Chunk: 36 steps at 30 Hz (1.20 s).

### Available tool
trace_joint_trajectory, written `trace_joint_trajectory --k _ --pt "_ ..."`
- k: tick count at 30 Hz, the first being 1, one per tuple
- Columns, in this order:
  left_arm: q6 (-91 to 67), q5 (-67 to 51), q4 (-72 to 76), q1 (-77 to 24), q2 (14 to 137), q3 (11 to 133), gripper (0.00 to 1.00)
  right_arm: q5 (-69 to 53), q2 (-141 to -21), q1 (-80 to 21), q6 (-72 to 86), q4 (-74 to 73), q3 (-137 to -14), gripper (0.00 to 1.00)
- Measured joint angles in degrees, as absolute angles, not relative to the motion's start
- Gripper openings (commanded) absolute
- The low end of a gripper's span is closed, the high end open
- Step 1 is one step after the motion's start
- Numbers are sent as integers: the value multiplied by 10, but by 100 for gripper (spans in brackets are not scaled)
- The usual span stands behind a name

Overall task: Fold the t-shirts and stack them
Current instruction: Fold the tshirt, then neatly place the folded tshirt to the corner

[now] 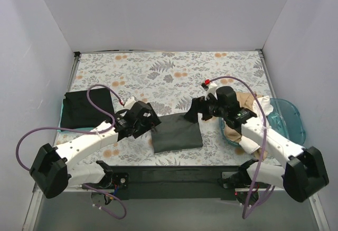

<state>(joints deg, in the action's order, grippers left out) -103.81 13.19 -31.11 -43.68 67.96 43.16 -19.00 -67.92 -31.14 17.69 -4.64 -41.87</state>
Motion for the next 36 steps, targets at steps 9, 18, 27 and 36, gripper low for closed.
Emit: trace_joint_trajectory --k 9,18,27,36 --pt "-1054 208 -375 -430 635 429 93 -105 -441 -311 229 -64 -356 98" --pt "-995 133 -260 -426 693 367 70 -48 -355 -311 263 -88 -275 98" --pt "-970 78 -161 -425 807 376 55 -39 -352 -311 253 -104 -273 98" --pt "-947 66 -106 -448 868 404 3 -15 -342 -311 235 -116 -273 98"
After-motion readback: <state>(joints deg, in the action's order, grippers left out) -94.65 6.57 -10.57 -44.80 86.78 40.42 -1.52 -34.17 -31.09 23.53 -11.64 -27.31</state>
